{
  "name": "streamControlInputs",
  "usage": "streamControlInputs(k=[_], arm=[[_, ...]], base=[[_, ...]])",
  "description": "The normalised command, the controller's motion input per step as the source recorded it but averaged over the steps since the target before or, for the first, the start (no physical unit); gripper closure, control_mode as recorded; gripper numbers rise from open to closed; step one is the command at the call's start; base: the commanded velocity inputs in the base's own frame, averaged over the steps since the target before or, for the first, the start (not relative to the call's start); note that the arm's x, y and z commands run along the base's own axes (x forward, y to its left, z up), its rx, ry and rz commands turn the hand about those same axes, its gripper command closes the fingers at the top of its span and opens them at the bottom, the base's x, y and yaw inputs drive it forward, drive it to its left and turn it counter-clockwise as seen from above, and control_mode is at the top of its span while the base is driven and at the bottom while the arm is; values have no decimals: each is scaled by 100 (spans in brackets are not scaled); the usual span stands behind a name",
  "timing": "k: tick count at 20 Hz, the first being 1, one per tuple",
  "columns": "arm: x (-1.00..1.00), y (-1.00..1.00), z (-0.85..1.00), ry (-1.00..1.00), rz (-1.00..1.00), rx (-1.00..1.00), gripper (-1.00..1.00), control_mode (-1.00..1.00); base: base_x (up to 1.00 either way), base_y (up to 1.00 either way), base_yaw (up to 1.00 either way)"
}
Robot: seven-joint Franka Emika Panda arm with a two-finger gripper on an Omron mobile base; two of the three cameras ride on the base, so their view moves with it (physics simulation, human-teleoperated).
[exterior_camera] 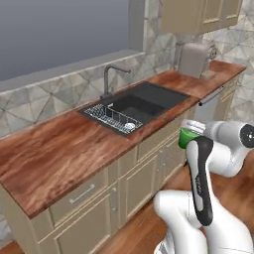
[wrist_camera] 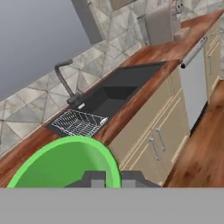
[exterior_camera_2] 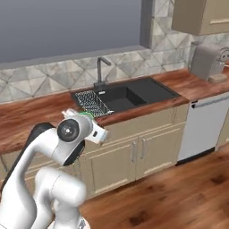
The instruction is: Move the cup from next to the sink to the open cabinet. Then, move the bowl with the tangerine to the fridge to clear the area for faucet cleaning.
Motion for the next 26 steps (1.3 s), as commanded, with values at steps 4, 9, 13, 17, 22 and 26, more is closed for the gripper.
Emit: streamControlInputs(k=[4,9,13,17,22,26], arm=[[0,0,0,0,0,0,100,100],[0,0,0,0,0,0,100,100],[0,0,0,0,0,0,100,100],[0,0,0,0,0,0,100,100],[0,0,0,0,0,0,100,100],[0,0,0,0,0,0,100,100]], base=[[-11,-69,-77],[32,-45,-83],[76,-25,-73],[97,-2,-69],[79,0,-74],[98,41,-67]])
